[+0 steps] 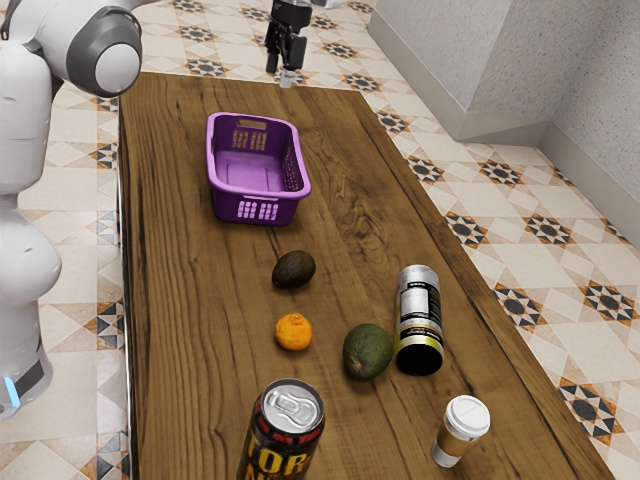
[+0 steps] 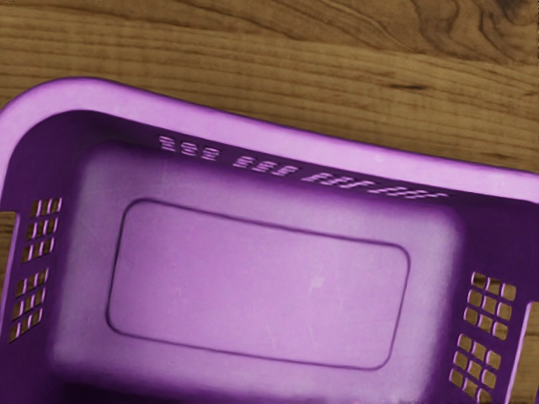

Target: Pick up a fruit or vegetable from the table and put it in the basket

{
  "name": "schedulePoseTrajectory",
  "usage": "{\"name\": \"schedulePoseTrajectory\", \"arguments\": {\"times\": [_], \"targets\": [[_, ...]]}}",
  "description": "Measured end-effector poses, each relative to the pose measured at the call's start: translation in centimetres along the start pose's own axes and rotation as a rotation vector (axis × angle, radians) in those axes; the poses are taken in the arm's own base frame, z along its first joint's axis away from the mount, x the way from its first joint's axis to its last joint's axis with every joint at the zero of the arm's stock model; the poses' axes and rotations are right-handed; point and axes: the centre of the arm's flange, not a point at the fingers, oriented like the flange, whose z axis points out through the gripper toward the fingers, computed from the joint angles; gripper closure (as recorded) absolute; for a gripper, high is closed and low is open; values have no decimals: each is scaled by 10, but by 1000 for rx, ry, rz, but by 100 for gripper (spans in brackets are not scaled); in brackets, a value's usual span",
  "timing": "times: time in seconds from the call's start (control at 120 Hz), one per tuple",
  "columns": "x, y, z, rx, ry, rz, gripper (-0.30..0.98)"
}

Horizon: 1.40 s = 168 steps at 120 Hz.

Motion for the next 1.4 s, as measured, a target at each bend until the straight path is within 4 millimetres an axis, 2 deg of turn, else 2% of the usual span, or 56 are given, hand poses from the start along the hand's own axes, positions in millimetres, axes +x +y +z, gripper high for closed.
{"name": "schedulePoseTrajectory", "arguments": {"times": [0.25, 0.267, 0.3, 0.342, 0.367, 0.4, 0.433, 0.483, 0.583, 0.692, 0.733, 0.758, 0.8, 0.842, 0.867, 0.925, 0.983, 1.058, 1.117, 1.15, 1.208, 1.292, 1.4], "targets": [[-2, 1, -3, 2, 3, 35, 0], [-7, 3, -15, 15, 23, 36, 0], [-35, 19, -72, 78, 122, 41, 0], [-86, 51, -150, 174, 270, 66, 0], [-118, 72, -186, 226, 343, 92, 0], [-144, 89, -210, 266, 388, 127, 0], [-152, 102, -216, 272, 389, 171, 0], [-137, 122, -197, 225, 319, 262, 0], [-73, 151, -139, 139, 152, 444, 0], [-12, 182, -47, 70, -20, 645, 0], [1, 203, -15, 58, -66, 729, 0], [3, 218, -6, 64, -75, 782, 0], [0, 246, 1, 79, -76, 874, 0], [-11, 274, -1, 94, -64, 964, 0], [-15, 285, -3, 99, -54, 1006, 0], [-21, 287, -1, 122, -47, 1054, 0], [-52, 287, 9, 141, -35, 1087, 0], [-78, 285, 43, 116, -39, 1123, 0], [-101, 294, 70, 95, -36, 1164, 0], [-111, 309, 82, 101, -36, 1196, 0], [-121, 350, 98, 128, -42, 1257, 0], [-132, 402, 110, 188, -30, 1292, 0], [-125, 436, 135, 168, -21, 1311, 0]]}}
